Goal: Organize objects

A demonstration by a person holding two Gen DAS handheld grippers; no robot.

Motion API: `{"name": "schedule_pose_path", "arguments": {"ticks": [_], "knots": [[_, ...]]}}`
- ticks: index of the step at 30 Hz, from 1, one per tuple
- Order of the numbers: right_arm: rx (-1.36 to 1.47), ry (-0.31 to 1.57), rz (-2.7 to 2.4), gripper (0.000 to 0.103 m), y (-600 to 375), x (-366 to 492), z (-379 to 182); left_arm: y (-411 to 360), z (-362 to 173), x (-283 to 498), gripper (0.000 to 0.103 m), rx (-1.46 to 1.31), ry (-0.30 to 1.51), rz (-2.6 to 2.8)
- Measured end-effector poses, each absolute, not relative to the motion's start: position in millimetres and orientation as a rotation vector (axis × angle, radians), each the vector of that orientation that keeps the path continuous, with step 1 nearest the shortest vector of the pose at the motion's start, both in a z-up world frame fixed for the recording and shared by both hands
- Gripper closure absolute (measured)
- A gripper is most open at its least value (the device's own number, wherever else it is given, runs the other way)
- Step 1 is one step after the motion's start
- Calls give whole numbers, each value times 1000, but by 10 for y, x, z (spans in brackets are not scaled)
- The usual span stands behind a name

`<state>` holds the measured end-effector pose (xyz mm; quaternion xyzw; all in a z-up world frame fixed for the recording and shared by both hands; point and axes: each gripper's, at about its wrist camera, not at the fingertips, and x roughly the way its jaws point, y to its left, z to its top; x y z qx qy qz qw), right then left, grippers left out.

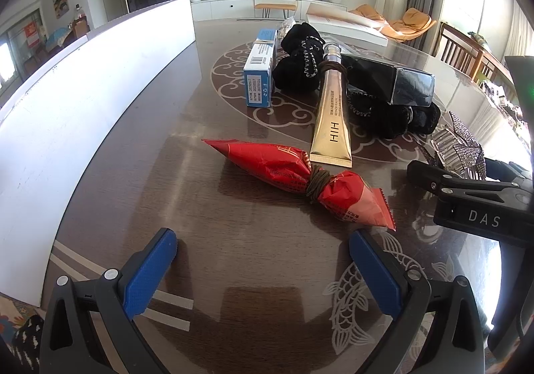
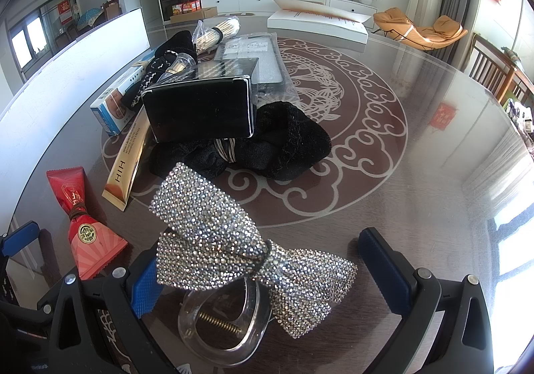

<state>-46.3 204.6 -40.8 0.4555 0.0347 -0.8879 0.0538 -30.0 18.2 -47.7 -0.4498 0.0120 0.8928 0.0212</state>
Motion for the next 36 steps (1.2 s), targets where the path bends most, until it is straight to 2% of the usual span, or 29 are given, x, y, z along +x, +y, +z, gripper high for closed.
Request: {"name": "schedule_pose_path", "arguments": {"ticks": [36], "knots": [[1384,106,-2699,0,2046,-468,-411,165,-492,-282,0,-1383,43,2768]]}}
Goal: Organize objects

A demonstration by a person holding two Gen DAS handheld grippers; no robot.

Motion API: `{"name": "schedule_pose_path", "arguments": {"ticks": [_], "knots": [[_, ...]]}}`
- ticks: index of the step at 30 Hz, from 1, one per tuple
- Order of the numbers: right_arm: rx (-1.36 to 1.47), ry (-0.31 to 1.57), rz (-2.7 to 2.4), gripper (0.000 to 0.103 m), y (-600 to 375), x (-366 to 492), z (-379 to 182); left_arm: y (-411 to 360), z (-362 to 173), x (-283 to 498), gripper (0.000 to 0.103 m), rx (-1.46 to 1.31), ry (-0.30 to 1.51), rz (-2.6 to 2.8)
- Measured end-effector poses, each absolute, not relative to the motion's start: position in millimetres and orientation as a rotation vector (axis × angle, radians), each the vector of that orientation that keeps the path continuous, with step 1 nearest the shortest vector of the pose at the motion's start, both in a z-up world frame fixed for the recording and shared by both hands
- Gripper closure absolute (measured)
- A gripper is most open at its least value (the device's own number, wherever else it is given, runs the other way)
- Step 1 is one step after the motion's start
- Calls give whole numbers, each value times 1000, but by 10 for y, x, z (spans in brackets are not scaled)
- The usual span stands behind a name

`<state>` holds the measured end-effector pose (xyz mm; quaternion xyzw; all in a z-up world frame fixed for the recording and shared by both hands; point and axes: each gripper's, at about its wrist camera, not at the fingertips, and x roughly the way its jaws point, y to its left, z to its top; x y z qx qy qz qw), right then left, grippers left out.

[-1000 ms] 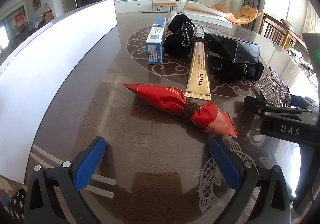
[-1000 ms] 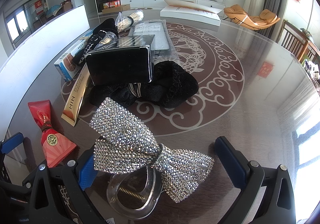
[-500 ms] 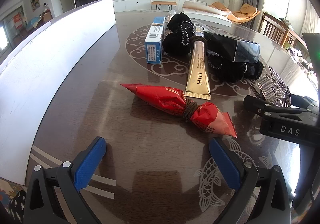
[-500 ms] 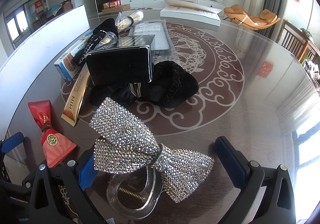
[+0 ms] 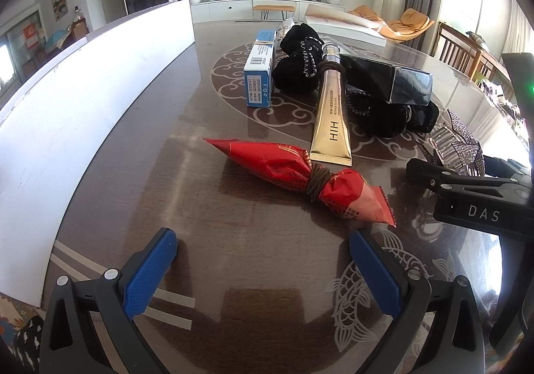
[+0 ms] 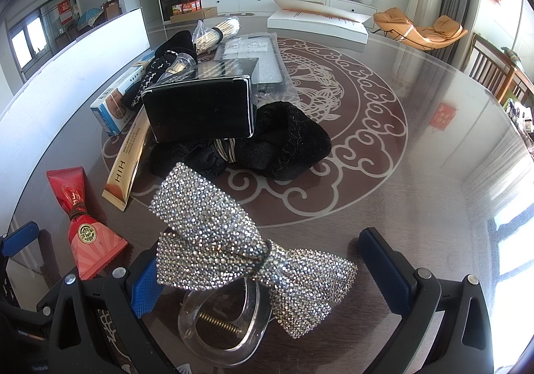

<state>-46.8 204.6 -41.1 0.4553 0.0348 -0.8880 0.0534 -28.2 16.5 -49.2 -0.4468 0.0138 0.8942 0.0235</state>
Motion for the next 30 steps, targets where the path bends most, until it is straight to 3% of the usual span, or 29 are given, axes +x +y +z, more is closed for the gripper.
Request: {"name": "schedule_pose_path", "arguments": {"ticks": [16,22,30], "knots": [[1384,106,-2700,0,2047,-466,-410,133,-474,-245,0,-1437,18,2744],[1384,106,-2700,0,2047,-467,-410,-34,-416,-219,0,-1422,-178,2727],[1384,106,-2700,0,2046,-469,-411,-176,-348,-156,0,-1398,-257,2782]]}}
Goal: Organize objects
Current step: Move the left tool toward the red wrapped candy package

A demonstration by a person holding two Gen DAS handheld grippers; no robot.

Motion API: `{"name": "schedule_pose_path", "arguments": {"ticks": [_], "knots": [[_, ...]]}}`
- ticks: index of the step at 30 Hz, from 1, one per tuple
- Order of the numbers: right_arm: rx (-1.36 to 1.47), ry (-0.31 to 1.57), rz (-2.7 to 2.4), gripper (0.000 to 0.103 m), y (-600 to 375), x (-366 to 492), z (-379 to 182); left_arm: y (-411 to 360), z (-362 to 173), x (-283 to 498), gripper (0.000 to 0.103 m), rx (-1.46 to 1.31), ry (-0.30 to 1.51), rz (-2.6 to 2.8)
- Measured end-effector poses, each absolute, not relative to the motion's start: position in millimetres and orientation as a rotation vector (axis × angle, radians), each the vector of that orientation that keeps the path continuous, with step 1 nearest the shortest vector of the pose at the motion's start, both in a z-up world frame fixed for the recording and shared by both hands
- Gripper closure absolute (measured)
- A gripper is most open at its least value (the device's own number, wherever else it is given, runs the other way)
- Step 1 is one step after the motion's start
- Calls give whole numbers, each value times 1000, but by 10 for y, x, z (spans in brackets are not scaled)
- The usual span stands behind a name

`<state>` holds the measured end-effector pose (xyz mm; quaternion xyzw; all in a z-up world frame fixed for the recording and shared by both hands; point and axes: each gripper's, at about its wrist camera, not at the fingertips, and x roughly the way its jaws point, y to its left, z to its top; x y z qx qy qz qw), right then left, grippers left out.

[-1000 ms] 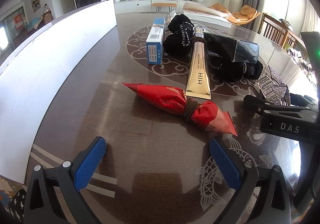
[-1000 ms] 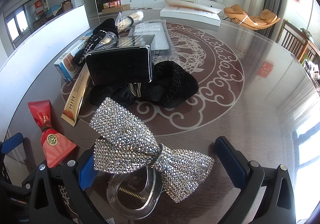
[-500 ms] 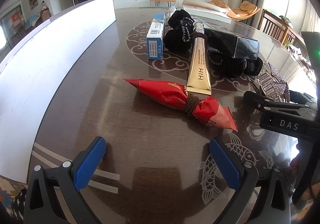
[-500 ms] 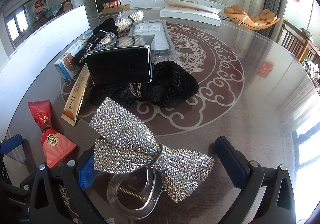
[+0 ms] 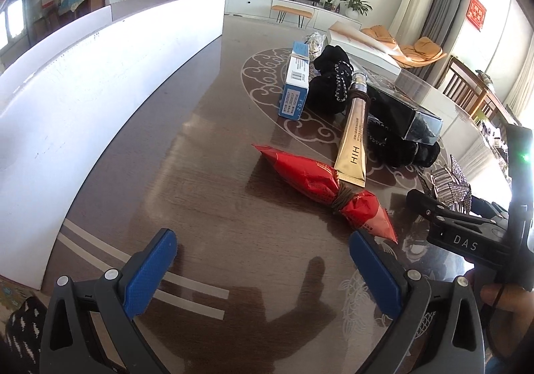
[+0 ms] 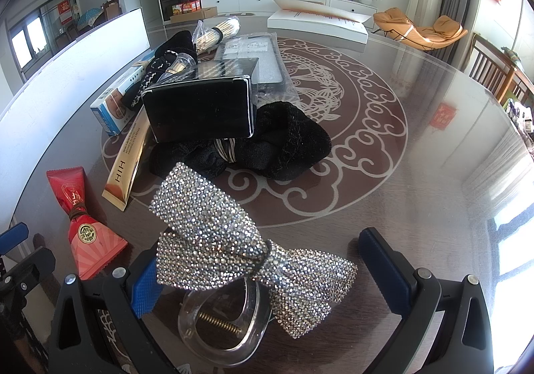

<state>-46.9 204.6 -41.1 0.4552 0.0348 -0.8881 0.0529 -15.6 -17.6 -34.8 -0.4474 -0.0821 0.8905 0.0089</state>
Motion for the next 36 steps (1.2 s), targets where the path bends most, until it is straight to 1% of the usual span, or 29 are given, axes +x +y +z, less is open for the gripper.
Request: {"name": "schedule_pose_path", "arguments": {"ticks": [11,14,20,21,23,26,29,32,36], "knots": [[1384,106,-2700,0,2046,-469,-411,-290,-248,-135,0,-1386,-247,2799],[1384,106,-2701,0,2048,-467,-410,-568,-173,-124,0,-1349,-356,2845],[1384,106,-2701,0,2046,-470,-411,-1055,-174,-80,0,-1314,-688,2839],[1384,106,-2701,0,2047,-468,-411,-1076,-178,-82,0,-1304,-729,2827],[1384,106,-2701,0,2046,-469,-412,-1036,-171,-104,0,-1288,-751,2794],[1384,106,-2701,0,2046,-470,-412,-817,-164,-168,0,-1290,-707,2776],[1384,106,-2701,0,2046,-470,-413,-470,-144,-355,0,-1353,-650,2751],[1384,106,-2701,0,2046,-470,-412,-104,-130,-521,0,-1433,-488,2810],[1384,106,-2702,0,2046,-469,-412,173,-265,-595,0,-1558,-198,2880]]}}
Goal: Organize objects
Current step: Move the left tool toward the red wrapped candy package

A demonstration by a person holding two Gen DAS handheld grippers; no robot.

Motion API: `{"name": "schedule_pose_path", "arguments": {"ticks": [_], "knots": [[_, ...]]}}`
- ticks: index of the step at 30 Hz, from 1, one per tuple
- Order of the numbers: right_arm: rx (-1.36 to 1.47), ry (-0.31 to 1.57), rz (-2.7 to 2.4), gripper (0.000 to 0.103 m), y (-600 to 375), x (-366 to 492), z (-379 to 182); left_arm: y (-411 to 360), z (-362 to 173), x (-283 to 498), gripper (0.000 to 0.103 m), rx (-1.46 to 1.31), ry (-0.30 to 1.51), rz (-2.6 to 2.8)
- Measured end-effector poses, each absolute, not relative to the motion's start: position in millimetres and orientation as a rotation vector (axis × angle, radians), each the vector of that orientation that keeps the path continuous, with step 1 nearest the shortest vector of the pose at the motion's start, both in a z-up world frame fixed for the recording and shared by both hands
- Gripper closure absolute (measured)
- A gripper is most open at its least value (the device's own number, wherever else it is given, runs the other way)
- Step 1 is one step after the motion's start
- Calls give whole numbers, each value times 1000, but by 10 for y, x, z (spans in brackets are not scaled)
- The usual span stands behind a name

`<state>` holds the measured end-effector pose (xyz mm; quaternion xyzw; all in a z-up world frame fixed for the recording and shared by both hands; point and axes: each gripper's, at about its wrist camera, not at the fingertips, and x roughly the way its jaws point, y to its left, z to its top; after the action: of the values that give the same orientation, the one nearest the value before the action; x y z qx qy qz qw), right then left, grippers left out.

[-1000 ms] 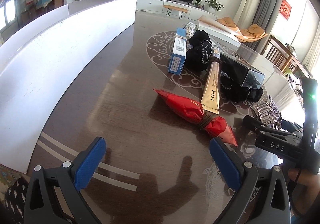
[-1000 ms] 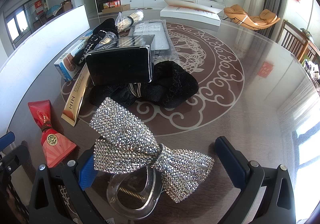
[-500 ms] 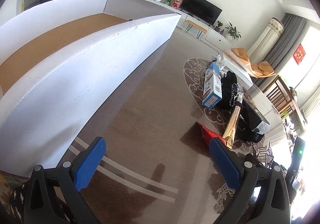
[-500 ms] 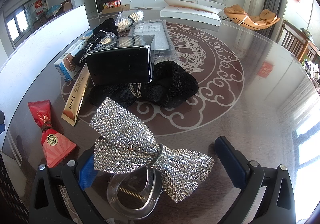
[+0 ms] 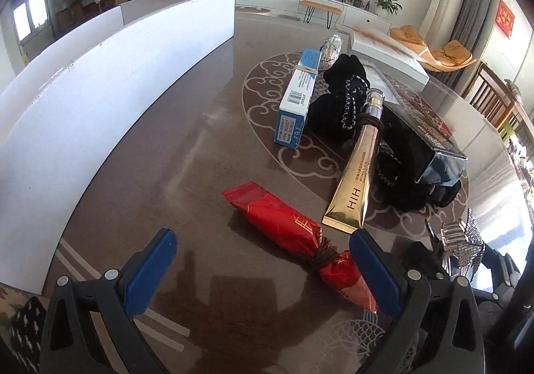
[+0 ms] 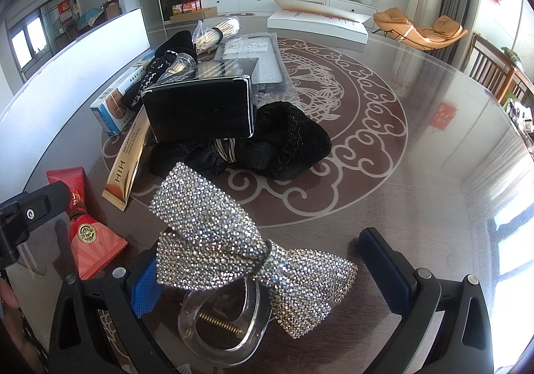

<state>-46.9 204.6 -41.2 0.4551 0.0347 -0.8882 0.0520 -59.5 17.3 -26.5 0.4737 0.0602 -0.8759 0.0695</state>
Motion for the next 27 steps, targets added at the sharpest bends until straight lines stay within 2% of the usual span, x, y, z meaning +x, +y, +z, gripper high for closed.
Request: {"name": "schedule_pose_path", "arguments": {"ticks": [2,12,23,25,27], "knots": [[1384,106,-2702,0,2046,-469,-412,137,-293,-518,0,1396,151,-2647],[1385,105,-2703,0,2046,-468,-412,-513,-334,-365,0,1434,304,-2630],[1385,105,-2703,0,2047,-467,-412,-1075,-90,-127,0,1335,752,-2675],[1385,105,-2703,0,2048,-466,-411,-898,-114,-156,0,1355,746,-2686],[1385,105,-2703,0,2047,-468,-412,-628,-157,-254,0,1383,632,-2681]]}}
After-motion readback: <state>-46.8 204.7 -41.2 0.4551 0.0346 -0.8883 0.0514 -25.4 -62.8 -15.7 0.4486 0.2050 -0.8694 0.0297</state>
